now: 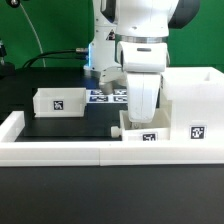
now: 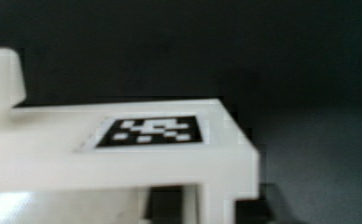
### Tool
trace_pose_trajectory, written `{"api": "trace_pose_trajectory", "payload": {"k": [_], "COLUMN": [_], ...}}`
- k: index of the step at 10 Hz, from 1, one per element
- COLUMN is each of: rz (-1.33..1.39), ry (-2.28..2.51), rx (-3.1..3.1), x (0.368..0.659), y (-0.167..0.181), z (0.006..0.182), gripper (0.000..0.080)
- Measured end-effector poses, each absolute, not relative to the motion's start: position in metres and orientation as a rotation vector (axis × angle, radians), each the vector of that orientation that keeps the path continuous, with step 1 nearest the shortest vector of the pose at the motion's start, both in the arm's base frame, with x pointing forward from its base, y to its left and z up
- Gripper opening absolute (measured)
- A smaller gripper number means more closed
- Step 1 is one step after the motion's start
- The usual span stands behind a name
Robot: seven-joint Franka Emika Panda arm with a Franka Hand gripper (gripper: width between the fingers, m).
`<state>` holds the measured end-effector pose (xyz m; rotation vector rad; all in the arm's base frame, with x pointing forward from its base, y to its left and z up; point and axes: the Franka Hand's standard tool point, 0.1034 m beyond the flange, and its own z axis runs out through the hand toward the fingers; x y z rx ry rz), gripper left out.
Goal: Assemble drawer
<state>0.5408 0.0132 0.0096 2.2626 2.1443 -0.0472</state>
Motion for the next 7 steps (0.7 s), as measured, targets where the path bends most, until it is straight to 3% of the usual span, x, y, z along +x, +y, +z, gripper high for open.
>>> {"api": "trace_pose_trajectory", "payload": {"k": [2, 3, 4, 7], "rz": [-0.034, -0.028, -0.023, -0.019], "ry": [2.125, 2.113, 2.105, 2.086], "rx": [2.271, 2.277, 2.277, 2.269], "x": [0.542, 0.544, 0.547, 0.554], "y": [0.014, 0.015, 0.016, -0.004], "z": [0.018, 0.025, 0.036, 0.058], "gripper": [0.0416, 0.0416, 0.0580, 0.0645]}}
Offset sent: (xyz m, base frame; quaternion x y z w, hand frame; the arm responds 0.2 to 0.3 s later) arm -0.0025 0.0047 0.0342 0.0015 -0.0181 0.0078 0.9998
